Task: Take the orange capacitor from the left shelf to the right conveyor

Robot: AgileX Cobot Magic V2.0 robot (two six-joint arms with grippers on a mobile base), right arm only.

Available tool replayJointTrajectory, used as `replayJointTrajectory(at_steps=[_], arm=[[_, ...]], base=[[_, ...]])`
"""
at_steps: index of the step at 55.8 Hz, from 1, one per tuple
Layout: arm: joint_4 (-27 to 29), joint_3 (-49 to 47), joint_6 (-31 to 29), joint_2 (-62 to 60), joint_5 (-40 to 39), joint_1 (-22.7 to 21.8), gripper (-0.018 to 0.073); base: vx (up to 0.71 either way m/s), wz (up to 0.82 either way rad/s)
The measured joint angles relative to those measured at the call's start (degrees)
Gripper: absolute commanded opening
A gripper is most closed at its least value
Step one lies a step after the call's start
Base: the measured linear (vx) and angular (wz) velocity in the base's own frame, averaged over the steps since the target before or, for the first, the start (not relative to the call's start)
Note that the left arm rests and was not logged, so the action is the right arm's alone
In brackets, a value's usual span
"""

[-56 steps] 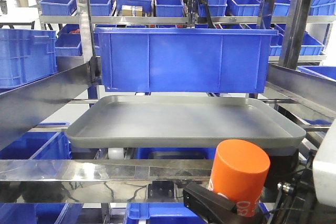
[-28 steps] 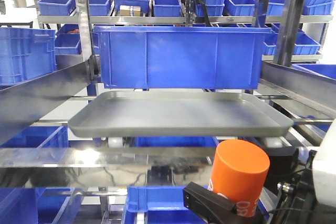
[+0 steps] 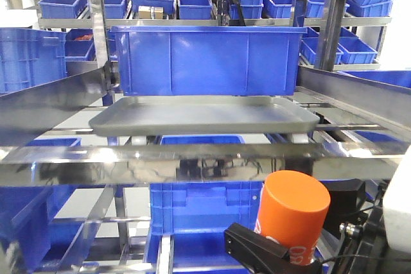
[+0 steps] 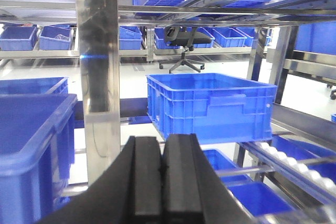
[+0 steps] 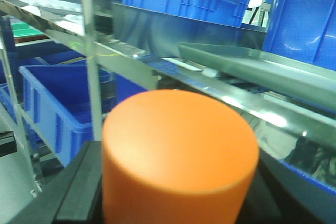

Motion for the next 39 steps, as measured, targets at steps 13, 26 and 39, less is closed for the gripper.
replayJointTrajectory(at_steps=[13, 26, 39], arm=[[0.0, 0.0, 0.0, 0.0, 0.0, 0.0, -0.0008], [0.0, 0.0, 0.0, 0.0, 0.0, 0.0, -0.0008], [0.0, 0.0, 0.0, 0.0, 0.0, 0.0, -0.0008]], base=[[-0.12, 0.08], [-0.05, 0.11], [-0.01, 0.01]])
